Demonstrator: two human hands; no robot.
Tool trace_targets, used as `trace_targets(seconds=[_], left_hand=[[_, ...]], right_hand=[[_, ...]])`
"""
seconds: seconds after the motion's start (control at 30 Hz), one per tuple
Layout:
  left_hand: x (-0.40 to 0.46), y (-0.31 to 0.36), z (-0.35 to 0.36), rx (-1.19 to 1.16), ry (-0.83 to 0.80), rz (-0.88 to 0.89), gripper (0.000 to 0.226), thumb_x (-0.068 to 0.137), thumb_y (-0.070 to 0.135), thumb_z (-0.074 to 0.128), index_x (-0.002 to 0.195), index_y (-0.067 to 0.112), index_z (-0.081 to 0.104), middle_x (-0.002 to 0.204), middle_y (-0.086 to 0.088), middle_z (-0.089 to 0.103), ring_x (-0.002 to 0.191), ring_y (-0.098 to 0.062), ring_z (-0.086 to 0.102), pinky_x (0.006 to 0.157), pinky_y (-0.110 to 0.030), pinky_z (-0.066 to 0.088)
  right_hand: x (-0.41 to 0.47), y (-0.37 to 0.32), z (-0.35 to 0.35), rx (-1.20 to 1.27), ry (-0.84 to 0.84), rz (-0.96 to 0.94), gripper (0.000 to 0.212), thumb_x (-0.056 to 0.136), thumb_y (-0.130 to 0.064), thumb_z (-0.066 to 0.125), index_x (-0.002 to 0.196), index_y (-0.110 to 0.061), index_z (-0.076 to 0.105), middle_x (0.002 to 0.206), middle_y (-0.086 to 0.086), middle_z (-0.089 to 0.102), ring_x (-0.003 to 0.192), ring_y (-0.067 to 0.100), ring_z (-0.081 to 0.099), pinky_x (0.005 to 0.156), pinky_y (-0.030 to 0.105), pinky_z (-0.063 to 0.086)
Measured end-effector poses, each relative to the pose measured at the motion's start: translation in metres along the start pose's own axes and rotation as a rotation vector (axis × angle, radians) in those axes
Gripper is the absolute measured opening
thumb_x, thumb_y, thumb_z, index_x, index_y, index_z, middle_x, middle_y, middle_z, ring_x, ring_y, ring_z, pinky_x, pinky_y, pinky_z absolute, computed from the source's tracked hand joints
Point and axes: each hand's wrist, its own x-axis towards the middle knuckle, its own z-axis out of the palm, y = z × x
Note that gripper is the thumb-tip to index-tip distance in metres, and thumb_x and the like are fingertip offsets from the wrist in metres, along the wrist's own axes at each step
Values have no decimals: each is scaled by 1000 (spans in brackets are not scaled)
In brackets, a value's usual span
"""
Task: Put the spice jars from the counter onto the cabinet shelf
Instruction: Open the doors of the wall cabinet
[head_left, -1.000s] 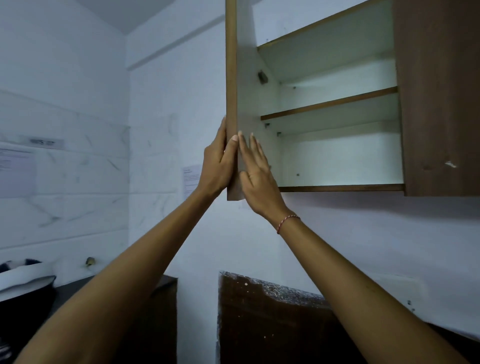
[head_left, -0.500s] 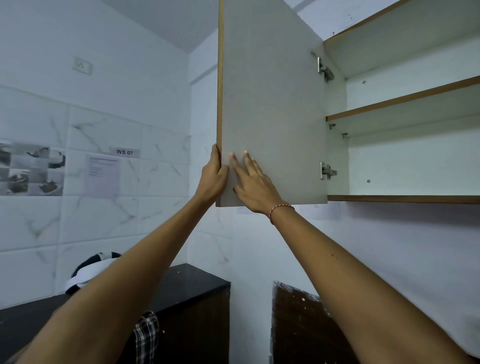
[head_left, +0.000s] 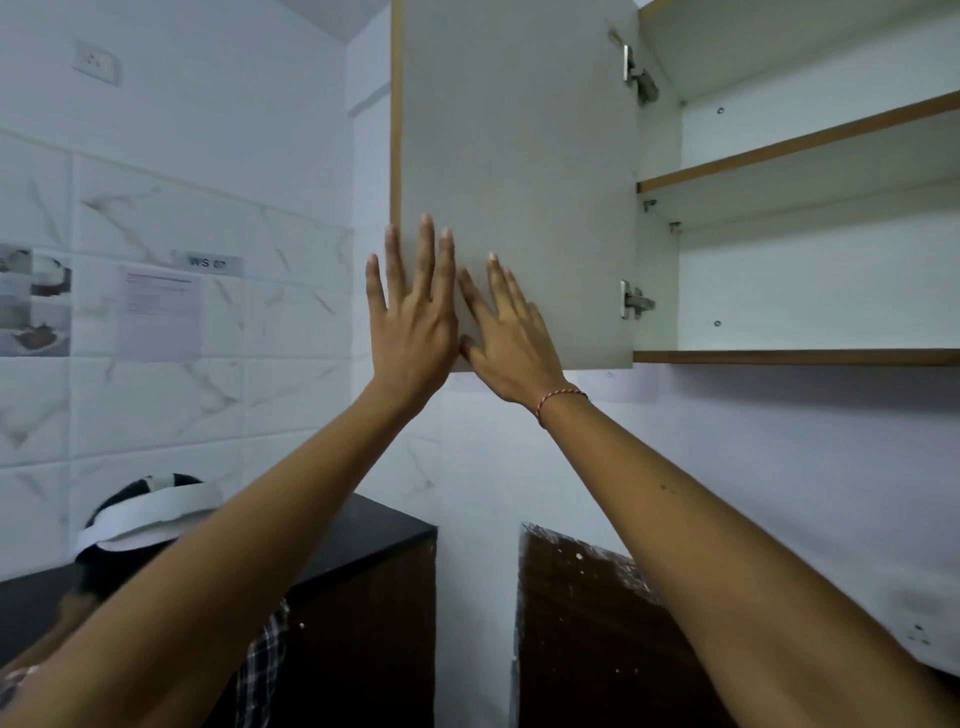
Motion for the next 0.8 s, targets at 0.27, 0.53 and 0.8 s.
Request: trace_targets(seconds=[0.27,0.53,0.8], left_hand=[[-14,101,10,-64,-125,35,69,93,14,36,149,15,-5,158,-14,-4,146,-29,-4,111,-56,-7],[-18,291,21,-530,-256,88,63,98,26,31,149,18,-5,159,-9,-7,147,-24,-8,115,-48,-6],[2,475,18,-1053,-475,109,67,98,48,21,149,16,-6,159,0,-9,145,-15,-15,114,-44,-15]], right_hand=[[-77,110,-48,-403,56,118,75,90,-28,45,149,-25,-2,157,14,-6,146,29,-6,115,51,8],[-161,249,-157,-704,59,278,75,88,-24,47,149,-23,4,157,15,0,146,28,0,114,52,10],[-222,358,-248,-841,-7,411,84,86,-46,50,149,-23,-1,157,17,-7,146,31,-5,114,54,7]])
